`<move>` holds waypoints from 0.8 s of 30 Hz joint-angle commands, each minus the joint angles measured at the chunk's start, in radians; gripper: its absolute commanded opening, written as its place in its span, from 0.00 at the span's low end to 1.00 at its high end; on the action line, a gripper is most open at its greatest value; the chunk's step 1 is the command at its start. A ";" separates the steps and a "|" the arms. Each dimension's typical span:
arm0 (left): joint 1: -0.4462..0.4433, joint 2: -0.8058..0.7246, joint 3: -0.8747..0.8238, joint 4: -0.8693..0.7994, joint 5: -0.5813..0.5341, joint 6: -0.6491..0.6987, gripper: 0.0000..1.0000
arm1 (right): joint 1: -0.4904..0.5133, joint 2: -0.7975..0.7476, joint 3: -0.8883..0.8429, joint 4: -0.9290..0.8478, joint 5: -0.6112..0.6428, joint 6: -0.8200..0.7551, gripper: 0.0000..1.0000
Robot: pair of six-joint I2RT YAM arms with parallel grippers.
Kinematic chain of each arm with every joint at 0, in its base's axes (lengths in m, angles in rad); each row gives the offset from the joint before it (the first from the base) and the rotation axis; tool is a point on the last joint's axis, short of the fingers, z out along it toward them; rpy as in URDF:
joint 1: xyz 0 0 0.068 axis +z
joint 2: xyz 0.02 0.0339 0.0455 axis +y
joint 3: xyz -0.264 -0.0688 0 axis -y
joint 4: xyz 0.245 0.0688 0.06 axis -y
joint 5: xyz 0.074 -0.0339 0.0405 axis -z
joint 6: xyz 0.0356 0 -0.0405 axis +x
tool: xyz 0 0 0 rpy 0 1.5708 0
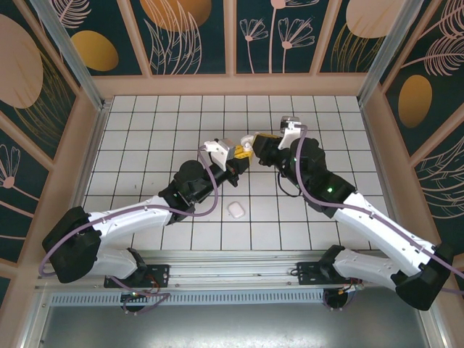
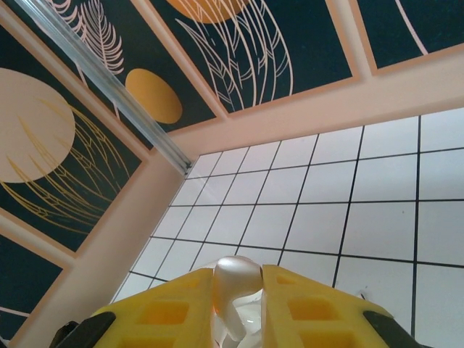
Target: Insert the wireless bluetooth earbuds into the charging case
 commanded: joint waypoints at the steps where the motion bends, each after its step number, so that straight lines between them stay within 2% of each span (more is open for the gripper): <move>1: -0.006 -0.015 -0.005 0.056 0.017 -0.005 0.00 | 0.008 0.000 -0.006 0.043 -0.037 -0.021 0.21; 24: -0.006 -0.040 -0.028 0.064 0.021 -0.009 0.00 | 0.007 -0.007 0.040 -0.057 -0.054 -0.054 0.21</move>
